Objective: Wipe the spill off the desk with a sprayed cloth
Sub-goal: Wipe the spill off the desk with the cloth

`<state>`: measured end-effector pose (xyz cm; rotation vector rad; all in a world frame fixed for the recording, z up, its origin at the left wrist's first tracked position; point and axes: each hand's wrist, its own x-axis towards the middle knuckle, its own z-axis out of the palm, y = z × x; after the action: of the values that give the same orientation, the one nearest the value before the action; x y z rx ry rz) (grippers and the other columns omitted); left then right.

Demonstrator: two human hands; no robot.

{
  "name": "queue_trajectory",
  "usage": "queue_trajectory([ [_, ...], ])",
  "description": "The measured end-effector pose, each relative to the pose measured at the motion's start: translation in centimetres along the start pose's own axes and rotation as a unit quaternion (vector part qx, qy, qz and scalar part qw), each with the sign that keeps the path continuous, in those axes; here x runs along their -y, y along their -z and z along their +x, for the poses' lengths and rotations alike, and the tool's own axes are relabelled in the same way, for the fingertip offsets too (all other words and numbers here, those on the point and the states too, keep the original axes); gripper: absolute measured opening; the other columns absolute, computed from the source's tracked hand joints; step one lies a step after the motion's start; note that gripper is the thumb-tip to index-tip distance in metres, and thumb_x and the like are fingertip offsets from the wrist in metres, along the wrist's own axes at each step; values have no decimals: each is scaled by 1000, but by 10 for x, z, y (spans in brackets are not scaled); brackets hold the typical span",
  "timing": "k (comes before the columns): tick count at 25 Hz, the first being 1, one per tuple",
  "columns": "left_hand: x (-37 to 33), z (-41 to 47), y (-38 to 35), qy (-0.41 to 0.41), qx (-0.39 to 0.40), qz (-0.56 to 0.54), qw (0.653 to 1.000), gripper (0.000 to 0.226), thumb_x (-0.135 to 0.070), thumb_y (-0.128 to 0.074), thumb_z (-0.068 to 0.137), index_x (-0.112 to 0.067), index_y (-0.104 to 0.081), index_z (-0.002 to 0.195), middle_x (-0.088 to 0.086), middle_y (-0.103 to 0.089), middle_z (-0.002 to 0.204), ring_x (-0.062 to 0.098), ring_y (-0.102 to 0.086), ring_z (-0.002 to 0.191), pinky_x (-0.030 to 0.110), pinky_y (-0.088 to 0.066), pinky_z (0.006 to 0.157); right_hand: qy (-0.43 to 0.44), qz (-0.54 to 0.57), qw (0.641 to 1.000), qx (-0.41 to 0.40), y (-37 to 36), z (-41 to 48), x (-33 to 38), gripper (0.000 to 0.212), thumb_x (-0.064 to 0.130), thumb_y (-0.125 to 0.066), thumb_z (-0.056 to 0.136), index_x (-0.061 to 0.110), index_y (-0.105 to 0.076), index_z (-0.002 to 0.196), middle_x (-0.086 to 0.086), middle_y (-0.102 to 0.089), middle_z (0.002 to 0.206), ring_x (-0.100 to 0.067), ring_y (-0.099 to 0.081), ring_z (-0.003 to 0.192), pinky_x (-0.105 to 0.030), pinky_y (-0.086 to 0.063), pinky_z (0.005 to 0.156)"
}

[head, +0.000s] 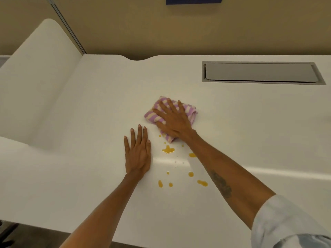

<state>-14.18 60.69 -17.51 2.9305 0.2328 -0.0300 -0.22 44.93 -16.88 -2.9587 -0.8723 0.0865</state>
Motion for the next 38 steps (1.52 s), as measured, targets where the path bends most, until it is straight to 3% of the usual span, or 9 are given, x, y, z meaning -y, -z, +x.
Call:
queue_trajectory([
  [6,1,0,4,-7,11,4,1000,56,-32,-15,107,-23,2,159,-4,7,167,22,8,154,48,2,124,140,-48,989,20,7,-90,-64,66,59,-23,95,37,-15,156,6,-5,165,-22,0,154,-54,-1,123],
  [10,3,-1,-1,-12,-5,9,1000,56,-35,-13,106,-24,2,159,-5,7,167,22,8,154,48,2,125,-18,-39,999,12,10,-73,-106,65,60,-18,94,39,-9,155,5,-12,166,-22,-5,154,-54,-4,121],
  [13,6,1,-6,-18,-15,13,1000,56,-36,-10,106,-22,1,159,-4,6,167,23,8,155,49,3,125,-121,-16,992,-2,5,-26,-83,60,54,-30,100,36,-17,156,4,-15,166,-25,-5,154,-59,-6,120],
  [19,10,2,-3,-37,15,5,999,57,-36,-13,107,-19,1,159,-2,6,168,23,9,154,48,6,124,-39,-9,999,9,-2,-39,10,61,58,-26,99,39,-15,155,5,-11,166,-24,-3,154,-57,-1,121],
  [25,43,-29,7,-110,20,18,994,57,-36,-14,107,-20,1,159,-3,5,168,22,6,155,46,2,125,26,-24,999,18,1,-144,2,63,56,-23,96,37,-16,156,8,-9,165,-22,-3,154,-55,-3,122],
  [27,49,-36,7,-114,13,19,993,57,-36,-13,107,-20,1,159,-3,5,168,23,7,155,46,2,125,-2,-37,999,12,3,-162,-20,64,56,-20,94,38,-15,155,6,-13,165,-22,-7,154,-55,-5,122],
  [31,56,-34,1,-132,9,12,991,56,-34,-12,107,-17,1,159,-3,5,168,22,7,155,45,2,126,-159,-2,987,-10,-1,-111,-38,60,51,-31,99,38,-17,155,5,-20,164,-25,-9,153,-57,-6,121],
  [35,57,-37,-2,-120,4,8,993,55,-31,-15,108,-15,-2,159,-1,3,167,23,6,155,44,3,125,-79,4,997,-7,-11,-64,25,58,54,-30,99,39,-20,154,5,-18,165,-25,-9,153,-57,-5,120],
  [38,58,-54,3,-91,4,-4,996,55,-30,-16,108,-15,-3,159,0,2,168,23,6,155,44,4,125,-3,-5,1000,11,-15,-88,69,59,57,-23,99,39,-17,155,8,-12,166,-22,-4,154,-56,-1,122],
])
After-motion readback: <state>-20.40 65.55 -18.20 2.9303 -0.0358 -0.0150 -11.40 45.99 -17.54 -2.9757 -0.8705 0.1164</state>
